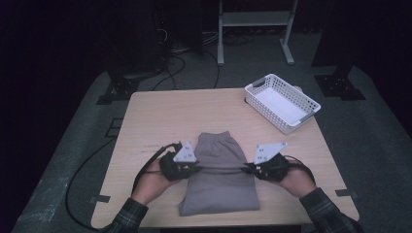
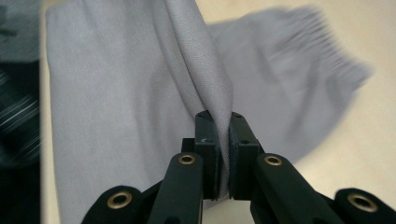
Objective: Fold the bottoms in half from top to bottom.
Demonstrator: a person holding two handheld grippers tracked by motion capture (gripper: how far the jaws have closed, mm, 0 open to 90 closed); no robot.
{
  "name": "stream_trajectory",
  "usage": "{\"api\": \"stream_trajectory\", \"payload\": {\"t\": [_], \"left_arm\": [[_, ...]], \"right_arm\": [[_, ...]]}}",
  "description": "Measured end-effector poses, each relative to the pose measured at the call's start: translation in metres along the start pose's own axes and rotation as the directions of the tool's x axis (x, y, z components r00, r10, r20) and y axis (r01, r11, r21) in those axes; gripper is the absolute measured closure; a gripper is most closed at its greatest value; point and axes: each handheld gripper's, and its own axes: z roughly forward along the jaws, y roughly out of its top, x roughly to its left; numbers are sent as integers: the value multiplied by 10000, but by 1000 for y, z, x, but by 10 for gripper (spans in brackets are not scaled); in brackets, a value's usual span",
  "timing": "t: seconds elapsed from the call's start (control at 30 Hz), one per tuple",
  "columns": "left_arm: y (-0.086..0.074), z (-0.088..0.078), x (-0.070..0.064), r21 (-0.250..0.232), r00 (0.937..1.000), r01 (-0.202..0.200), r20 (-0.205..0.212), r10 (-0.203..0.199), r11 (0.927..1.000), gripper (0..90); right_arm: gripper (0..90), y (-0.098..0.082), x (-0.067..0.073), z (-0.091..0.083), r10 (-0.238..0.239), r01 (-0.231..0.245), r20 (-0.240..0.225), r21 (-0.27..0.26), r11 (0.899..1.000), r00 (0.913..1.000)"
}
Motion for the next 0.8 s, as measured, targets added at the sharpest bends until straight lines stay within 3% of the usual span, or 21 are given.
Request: {"api": "stream_trajectory", "payload": {"t": [0.03, 0.2, 0.23, 0.3, 0.5, 0.6, 0.67, 0.8], "left_arm": [[6, -2, 13, -101, 9998, 118, -164, -120, 9999, 825], [15, 1, 42, -274, 9976, 504, -467, -517, 9984, 824], [15, 1, 42, -274, 9976, 504, -467, -517, 9984, 824], [16, 11, 59, -194, 9951, 790, -575, -800, 9967, 824], [14, 28, 85, -239, 9885, 1242, -836, -1258, 9920, 824], [12, 34, 92, -152, 9855, 1443, -874, -1451, 9894, 820], [6, 49, 104, 243, 9791, 1862, -883, -1835, 9822, 810], [-4, 67, 114, 454, 9715, 2274, -797, -2234, 9727, 809]], "right_arm": [[839, 5, -6, 0, -20, 21, 121, -52, 10000, 9999], [839, 23, -34, 2, 79, -74, 463, -110, 9999, 9989], [839, 23, -34, 2, 79, -74, 463, -110, 9999, 9989], [839, 29, -52, 10, 339, -343, 633, 59, 9994, 9974], [838, 33, -84, 24, 973, -967, 859, -116, 9952, 9915], [838, 33, -92, 33, 1242, -1245, 835, -16, 9922, 9887], [832, 29, -104, 51, 1571, -1593, 748, 241, 9869, 9847], [831, 19, -118, 75, 2050, -2085, 650, 532, 9766, 9766]]}}
